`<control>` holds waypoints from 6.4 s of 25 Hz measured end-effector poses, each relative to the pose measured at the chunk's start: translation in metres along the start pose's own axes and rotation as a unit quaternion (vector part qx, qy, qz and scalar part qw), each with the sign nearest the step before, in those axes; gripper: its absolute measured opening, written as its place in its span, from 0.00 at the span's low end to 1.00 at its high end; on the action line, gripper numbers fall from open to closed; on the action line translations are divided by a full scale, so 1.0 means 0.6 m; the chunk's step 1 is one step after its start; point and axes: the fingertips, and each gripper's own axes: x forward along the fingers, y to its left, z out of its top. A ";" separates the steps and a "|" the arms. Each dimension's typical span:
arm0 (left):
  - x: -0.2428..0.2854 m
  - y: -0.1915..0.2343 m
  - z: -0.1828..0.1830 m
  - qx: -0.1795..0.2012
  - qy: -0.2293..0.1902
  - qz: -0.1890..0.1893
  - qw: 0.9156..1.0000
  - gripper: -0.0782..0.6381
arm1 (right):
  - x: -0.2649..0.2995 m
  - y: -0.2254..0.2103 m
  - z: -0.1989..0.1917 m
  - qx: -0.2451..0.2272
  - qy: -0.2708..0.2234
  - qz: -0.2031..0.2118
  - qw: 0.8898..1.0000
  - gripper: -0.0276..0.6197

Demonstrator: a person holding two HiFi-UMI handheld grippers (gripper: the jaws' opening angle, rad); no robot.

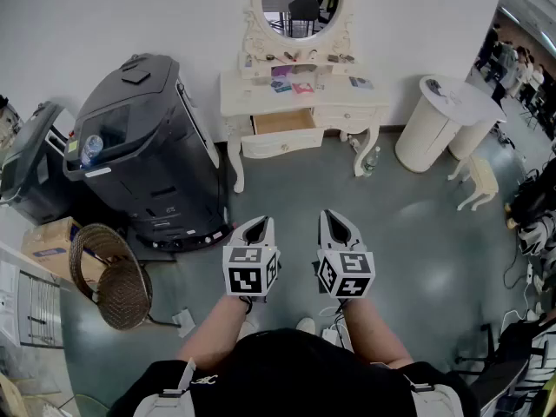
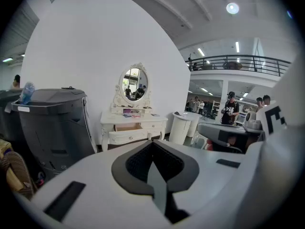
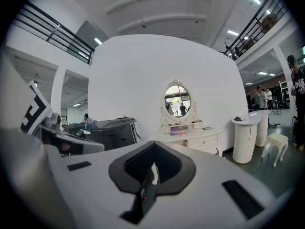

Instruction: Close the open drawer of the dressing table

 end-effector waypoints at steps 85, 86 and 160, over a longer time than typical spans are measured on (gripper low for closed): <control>0.482 0.270 0.148 -0.021 0.044 0.013 0.999 0.12 | 0.579 -0.110 0.017 -0.033 0.057 0.024 0.998 0.06; 0.489 0.274 0.150 -0.022 0.044 0.015 0.999 0.12 | 0.589 -0.112 0.019 -0.035 0.056 0.026 0.997 0.06; 0.762 0.437 0.015 -0.146 0.224 0.159 0.950 0.12 | 1.043 -0.263 -0.415 -0.018 0.384 0.065 0.921 0.18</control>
